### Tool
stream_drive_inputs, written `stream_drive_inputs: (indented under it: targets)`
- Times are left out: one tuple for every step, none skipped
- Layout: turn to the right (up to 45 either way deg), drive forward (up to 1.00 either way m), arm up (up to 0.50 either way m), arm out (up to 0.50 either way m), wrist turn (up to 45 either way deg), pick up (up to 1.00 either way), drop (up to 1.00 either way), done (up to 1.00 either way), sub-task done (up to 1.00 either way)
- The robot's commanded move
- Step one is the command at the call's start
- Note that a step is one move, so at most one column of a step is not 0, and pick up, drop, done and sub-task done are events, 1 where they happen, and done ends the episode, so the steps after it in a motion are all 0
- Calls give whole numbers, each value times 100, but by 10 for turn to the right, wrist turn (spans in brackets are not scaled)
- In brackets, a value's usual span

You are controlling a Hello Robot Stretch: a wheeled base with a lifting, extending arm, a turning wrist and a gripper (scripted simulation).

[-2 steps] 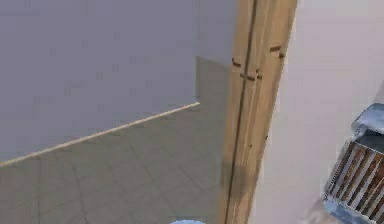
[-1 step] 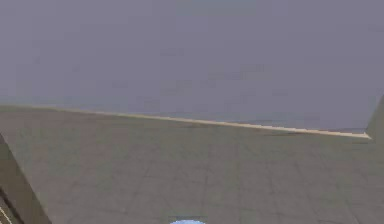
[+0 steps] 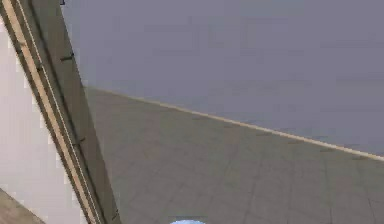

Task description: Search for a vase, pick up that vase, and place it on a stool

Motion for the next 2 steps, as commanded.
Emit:
stream_drive_inputs:
  targets:
    - [0, 80, 0, 0, 0, 0, 0, 0, 0]
    - [-420, 0, 0, 0, 0, 0, 0, 0, 0]
